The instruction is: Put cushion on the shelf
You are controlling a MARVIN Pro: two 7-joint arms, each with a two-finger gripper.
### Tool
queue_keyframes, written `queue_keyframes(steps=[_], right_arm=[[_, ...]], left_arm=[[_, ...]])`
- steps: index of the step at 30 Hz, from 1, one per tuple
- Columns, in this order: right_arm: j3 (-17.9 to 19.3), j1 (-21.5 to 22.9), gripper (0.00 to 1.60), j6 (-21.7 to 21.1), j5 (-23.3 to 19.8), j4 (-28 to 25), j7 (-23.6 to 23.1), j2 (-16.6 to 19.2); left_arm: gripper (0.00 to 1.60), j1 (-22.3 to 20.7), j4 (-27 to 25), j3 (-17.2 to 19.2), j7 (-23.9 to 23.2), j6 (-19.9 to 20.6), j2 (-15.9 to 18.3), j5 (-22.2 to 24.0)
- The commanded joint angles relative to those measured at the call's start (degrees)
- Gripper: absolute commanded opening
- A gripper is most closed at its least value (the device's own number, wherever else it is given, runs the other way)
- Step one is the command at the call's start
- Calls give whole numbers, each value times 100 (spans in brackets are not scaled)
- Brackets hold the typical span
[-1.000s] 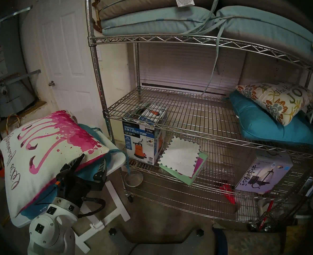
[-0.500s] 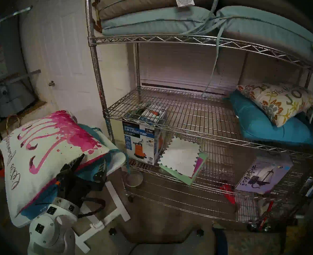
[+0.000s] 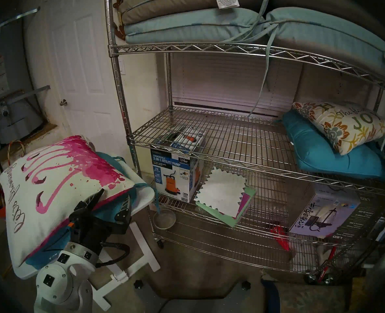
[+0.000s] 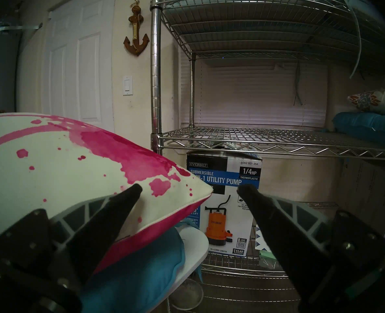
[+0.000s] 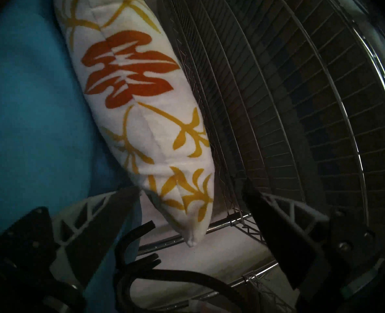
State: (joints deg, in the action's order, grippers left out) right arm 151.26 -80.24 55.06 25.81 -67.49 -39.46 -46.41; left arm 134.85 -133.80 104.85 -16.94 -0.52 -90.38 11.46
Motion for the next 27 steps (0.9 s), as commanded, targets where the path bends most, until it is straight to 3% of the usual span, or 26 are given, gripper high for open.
queue_keyframes(steps=[1, 16, 27], right_arm=[[362, -490, 160, -6, -570, -686, -331, -212], [525, -878, 160, -222, -1714, -1747, -921, -566], [471, -1259, 160, -914, -2492, -2730, -1398, -934]], left_arm=[[160, -2, -119, -7, 5, -20, -9, -3], [160, -6, -114, -6, 3, -21, -7, -2], [160, -1, -121, -7, 4, -19, -10, -4]])
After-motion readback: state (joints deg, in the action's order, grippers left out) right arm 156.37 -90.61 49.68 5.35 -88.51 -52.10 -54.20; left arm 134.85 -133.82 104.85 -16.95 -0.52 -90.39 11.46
